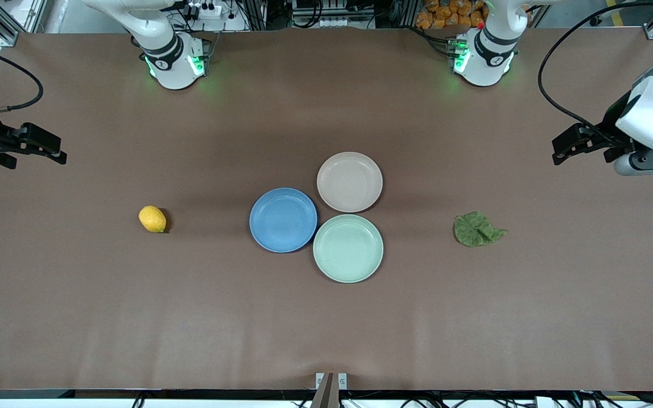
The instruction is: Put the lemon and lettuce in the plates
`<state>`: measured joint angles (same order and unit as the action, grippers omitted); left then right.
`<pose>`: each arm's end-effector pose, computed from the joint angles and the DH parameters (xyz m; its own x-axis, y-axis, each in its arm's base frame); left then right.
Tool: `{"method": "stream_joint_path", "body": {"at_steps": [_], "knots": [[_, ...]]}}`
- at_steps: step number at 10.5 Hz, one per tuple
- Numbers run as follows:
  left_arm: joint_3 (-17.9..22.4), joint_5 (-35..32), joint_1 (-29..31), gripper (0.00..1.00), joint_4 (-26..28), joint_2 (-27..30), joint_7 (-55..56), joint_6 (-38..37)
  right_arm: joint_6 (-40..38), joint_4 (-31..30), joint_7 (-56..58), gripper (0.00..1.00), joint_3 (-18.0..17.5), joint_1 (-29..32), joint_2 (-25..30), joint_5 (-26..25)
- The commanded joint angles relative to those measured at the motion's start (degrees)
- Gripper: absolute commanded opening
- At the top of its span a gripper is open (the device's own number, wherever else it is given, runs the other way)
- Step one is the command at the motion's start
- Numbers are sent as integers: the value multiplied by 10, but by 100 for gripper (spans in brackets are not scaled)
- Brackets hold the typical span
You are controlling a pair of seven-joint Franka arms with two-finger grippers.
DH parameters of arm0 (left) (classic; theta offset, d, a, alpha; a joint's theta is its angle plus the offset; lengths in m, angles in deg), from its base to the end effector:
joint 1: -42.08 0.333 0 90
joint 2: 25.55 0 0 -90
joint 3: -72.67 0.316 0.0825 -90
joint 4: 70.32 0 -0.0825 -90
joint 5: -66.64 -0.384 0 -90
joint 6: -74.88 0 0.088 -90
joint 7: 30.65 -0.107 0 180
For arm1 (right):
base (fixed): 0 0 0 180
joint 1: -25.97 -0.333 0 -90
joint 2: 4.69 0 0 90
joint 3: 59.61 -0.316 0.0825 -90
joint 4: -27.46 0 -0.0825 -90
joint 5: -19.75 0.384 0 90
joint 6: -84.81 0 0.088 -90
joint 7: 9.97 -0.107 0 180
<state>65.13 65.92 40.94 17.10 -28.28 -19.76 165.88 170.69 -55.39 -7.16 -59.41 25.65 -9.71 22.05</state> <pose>0.5651 -0.0830 0.6208 0.9991 0.0386 0.0162 0.0387 -0.9992 -0.0033 0.5747 0.0058 0.6274 0.9980 0.0540 -0.0327 0.0526 -0.9978 -0.0415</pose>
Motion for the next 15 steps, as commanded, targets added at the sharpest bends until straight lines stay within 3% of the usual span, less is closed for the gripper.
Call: {"method": "stream_joint_path", "body": {"at_steps": [1, 5, 7, 10, 13, 15], "knots": [[0, -10, 2, 100, -2, 4, -14, -7, 0, 1, -17, 100, 1, -2, 4, 7], [-1, -3, 15, 100, 16, -8, -15, -6, 4, -5, -11, 100, 1, 1, 1, 9], [-5, -3, 12, 100, 43, -34, -14, 21, 50, -29, 18, 100, -1, -2, -18, 9], [-6, -1, 9, 100, 179, -62, -3, 217, 172, -129, 123, 100, -1, -6, -31, 27], [-5, -10, 4, 100, 198, -167, -4, 337, 298, -235, 250, 100, 1, 5, -40, 27], [-6, -14, 3, 100, 198, -235, -5, 408, 323, -250, 290, 100, 1, 10, -62, 24]]}}
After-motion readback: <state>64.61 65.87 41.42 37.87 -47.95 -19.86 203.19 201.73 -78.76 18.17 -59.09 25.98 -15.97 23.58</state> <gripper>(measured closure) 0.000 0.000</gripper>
